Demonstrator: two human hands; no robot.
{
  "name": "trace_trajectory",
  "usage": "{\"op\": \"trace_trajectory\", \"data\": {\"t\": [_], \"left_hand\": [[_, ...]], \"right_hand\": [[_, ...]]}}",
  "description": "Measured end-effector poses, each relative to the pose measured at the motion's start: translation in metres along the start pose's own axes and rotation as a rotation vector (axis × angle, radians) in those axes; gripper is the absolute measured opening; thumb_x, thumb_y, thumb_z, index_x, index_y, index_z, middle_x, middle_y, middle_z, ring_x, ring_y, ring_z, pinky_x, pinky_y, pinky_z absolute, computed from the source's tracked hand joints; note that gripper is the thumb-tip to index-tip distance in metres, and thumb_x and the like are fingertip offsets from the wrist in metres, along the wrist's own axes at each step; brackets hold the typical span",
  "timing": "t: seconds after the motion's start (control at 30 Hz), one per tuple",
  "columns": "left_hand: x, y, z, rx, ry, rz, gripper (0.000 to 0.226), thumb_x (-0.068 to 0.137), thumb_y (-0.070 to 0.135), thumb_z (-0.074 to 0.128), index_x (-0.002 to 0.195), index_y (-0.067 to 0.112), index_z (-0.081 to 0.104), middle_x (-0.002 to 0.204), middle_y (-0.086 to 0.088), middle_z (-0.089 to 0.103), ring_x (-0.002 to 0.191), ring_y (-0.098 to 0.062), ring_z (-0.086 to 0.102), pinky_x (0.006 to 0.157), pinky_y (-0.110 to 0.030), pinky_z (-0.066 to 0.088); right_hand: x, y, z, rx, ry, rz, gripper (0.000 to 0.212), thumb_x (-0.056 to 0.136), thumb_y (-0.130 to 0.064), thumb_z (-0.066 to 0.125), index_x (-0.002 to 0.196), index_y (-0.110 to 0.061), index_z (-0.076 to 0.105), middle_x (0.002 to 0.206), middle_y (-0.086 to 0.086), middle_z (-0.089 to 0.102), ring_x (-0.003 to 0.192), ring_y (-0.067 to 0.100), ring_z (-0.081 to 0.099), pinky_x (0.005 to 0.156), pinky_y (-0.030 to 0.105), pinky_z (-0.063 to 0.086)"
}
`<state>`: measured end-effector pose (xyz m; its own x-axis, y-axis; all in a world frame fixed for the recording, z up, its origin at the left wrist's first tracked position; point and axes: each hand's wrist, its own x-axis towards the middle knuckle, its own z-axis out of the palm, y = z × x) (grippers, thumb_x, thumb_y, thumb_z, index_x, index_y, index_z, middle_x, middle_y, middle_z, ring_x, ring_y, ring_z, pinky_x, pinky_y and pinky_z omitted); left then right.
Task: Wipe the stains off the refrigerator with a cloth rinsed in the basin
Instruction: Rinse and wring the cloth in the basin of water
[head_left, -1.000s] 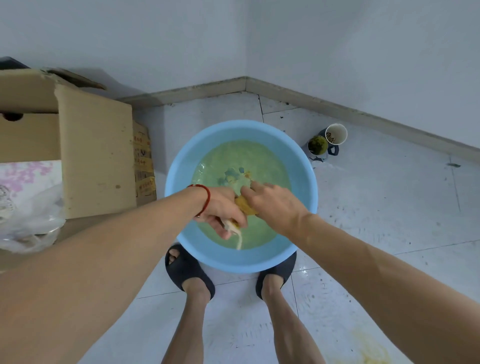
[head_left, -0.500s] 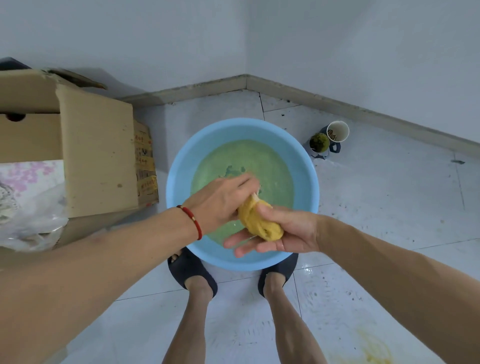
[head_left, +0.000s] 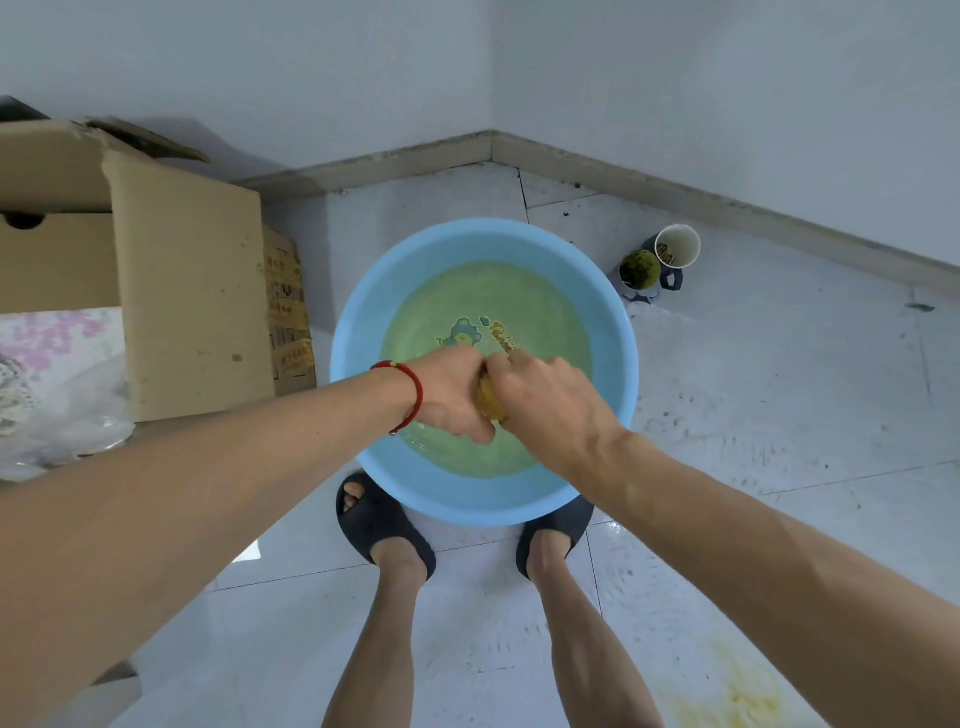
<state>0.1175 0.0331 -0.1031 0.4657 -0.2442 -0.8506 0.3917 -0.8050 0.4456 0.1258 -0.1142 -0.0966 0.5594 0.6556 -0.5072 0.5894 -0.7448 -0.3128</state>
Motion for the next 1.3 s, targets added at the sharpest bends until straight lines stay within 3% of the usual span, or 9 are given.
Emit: {"op": "trace_trajectory", "data": {"t": [0.1, 0.3, 0.5, 0.57, 0.67, 0.83, 0.97, 1.17, 1.3], "left_hand": [[0.004, -0.004, 0.003, 0.051, 0.084, 0.015, 0.010, 0.063, 0.011, 0.072, 0.069, 0.011, 0.064, 0.063, -0.005, 0.067, 0.056, -0.019, 0.065, 0.045, -0.024, 0.049], [-0.015, -0.013, 0.005, 0.432, 0.555, 0.538, 0.015, 0.075, -0.002, 0.070, 0.084, 0.010, 0.067, 0.082, -0.006, 0.061, 0.070, -0.028, 0.061, 0.058, -0.030, 0.042], [-0.017, -0.010, -0.004, 0.590, 0.701, 0.856, 0.011, 0.088, -0.004, 0.061, 0.093, 0.004, 0.068, 0.093, -0.012, 0.061, 0.073, -0.028, 0.058, 0.062, -0.042, 0.052], [-0.014, -0.016, -0.010, 0.675, 0.643, 0.859, 0.012, 0.088, -0.002, 0.060, 0.092, 0.005, 0.069, 0.090, -0.011, 0.063, 0.069, -0.027, 0.059, 0.056, -0.037, 0.050], [-0.016, -0.014, -0.015, 0.772, 0.395, 0.692, 0.008, 0.080, 0.004, 0.065, 0.085, 0.010, 0.066, 0.082, -0.007, 0.062, 0.066, -0.028, 0.061, 0.051, -0.029, 0.037], [-0.006, 0.005, -0.009, 0.901, 0.194, 0.226, 0.009, 0.085, 0.007, 0.062, 0.080, 0.015, 0.060, 0.074, -0.001, 0.050, 0.071, -0.025, 0.051, 0.058, -0.032, 0.040], [0.006, 0.001, -0.002, 0.661, 0.100, 0.079, 0.031, 0.076, 0.015, 0.073, 0.060, 0.017, 0.047, 0.060, 0.001, 0.046, 0.056, -0.019, 0.049, 0.050, -0.028, 0.040], [0.009, -0.001, -0.004, 0.243, -0.031, -0.081, 0.029, 0.068, 0.019, 0.077, 0.057, 0.012, 0.051, 0.047, -0.003, 0.049, 0.043, -0.024, 0.048, 0.043, -0.026, 0.042], [0.002, -0.005, -0.001, 0.469, 0.191, 0.096, 0.020, 0.076, 0.016, 0.069, 0.062, 0.015, 0.054, 0.056, 0.000, 0.052, 0.057, -0.026, 0.060, 0.052, -0.029, 0.046]], "right_hand": [[-0.004, 0.007, 0.004, 0.258, -0.055, 0.058, 0.045, 0.086, -0.011, 0.071, 0.126, -0.011, 0.050, 0.116, 0.007, 0.053, 0.099, 0.032, 0.061, 0.072, 0.036, 0.041], [-0.018, 0.031, -0.001, 1.946, -0.442, 0.386, 0.034, 0.090, -0.043, 0.065, 0.102, -0.012, 0.065, 0.097, 0.005, 0.062, 0.086, 0.020, 0.060, 0.076, 0.038, 0.053], [-0.024, 0.001, 0.022, 2.458, -0.954, -0.170, 0.081, 0.089, -0.051, 0.073, 0.151, -0.004, 0.047, 0.147, 0.030, 0.051, 0.140, 0.046, 0.050, 0.090, 0.046, 0.062], [-0.022, 0.003, 0.015, 2.320, -0.949, -0.103, 0.042, 0.096, -0.021, 0.073, 0.133, -0.003, 0.064, 0.119, 0.022, 0.071, 0.101, 0.026, 0.076, 0.062, 0.020, 0.062], [-0.011, 0.010, 0.005, 1.759, -0.816, 0.149, 0.007, 0.096, -0.008, 0.064, 0.102, -0.008, 0.067, 0.064, 0.000, 0.054, 0.042, 0.006, 0.041, 0.034, 0.015, 0.025], [0.010, -0.002, 0.009, 0.977, -0.452, 0.303, 0.018, 0.083, -0.006, 0.065, 0.069, -0.013, 0.054, 0.058, 0.005, 0.053, 0.048, 0.021, 0.048, 0.045, 0.023, 0.037], [0.016, -0.006, 0.016, 0.493, -0.215, 0.193, 0.015, 0.087, -0.022, 0.070, 0.098, -0.013, 0.065, 0.078, 0.001, 0.061, 0.076, 0.028, 0.062, 0.062, 0.027, 0.046], [0.014, -0.004, 0.017, 0.133, -0.081, 0.057, 0.030, 0.091, -0.011, 0.057, 0.120, -0.006, 0.054, 0.101, 0.014, 0.070, 0.089, 0.040, 0.066, 0.067, 0.037, 0.039], [0.013, 0.000, 0.010, 0.348, -0.211, 0.118, 0.019, 0.088, -0.019, 0.066, 0.104, -0.010, 0.060, 0.087, 0.008, 0.066, 0.079, 0.029, 0.059, 0.065, 0.032, 0.042]]}}
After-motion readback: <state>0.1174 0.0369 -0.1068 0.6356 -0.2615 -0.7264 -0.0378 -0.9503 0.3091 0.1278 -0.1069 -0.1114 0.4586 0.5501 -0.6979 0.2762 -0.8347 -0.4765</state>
